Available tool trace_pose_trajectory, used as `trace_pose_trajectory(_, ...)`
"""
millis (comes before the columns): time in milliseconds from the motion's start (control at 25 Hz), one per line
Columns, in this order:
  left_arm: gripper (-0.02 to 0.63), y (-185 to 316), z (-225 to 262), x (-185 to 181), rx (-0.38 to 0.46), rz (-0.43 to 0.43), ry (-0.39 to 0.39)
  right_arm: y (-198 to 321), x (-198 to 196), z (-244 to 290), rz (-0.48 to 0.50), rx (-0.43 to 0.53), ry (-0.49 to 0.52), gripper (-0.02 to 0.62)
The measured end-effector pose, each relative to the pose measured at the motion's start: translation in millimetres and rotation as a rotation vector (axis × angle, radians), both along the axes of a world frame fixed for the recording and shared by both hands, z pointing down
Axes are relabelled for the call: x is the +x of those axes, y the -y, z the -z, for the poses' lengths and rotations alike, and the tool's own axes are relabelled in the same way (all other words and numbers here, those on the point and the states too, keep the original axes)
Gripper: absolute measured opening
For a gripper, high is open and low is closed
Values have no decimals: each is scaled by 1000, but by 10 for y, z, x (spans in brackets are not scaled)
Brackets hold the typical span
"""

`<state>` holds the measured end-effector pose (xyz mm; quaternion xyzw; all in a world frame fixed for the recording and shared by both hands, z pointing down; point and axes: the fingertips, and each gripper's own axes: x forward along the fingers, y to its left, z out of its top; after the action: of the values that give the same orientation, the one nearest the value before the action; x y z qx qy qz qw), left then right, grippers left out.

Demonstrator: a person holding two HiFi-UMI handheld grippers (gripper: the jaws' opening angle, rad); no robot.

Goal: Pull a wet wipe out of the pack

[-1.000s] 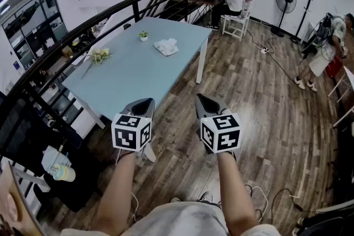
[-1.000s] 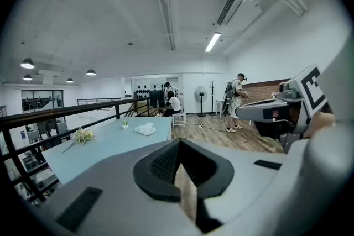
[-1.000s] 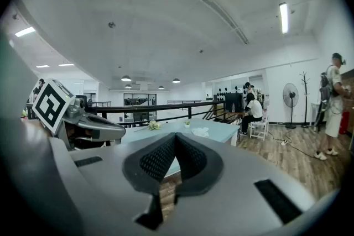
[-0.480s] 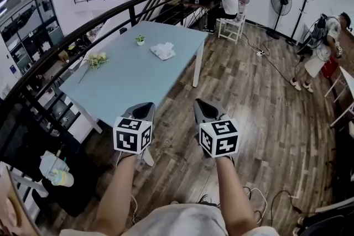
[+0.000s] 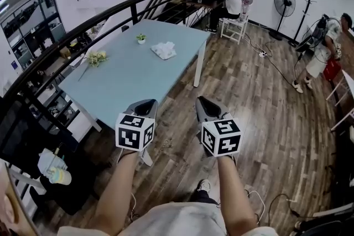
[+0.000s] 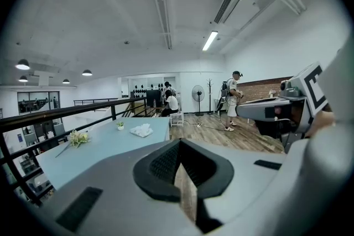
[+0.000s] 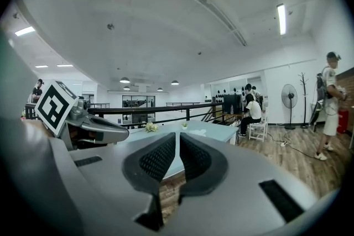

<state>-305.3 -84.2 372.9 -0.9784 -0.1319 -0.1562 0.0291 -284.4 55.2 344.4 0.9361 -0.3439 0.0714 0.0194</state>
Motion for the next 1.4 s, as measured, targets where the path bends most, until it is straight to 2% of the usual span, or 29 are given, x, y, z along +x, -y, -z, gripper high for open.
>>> trace_pose_trajectory(280,-5,-71,8,346,13,40,7,-28,377,-29,52,-2,16,35)
trace_pose_trajectory(920,-6,-310,28,1395,13,192,16,-271,1587,-29,192,6,41,110)
trace_pose_trajectory(1400,-8,-444,3,1790,31,305,35,-376,2071,-67,297,9,66,175)
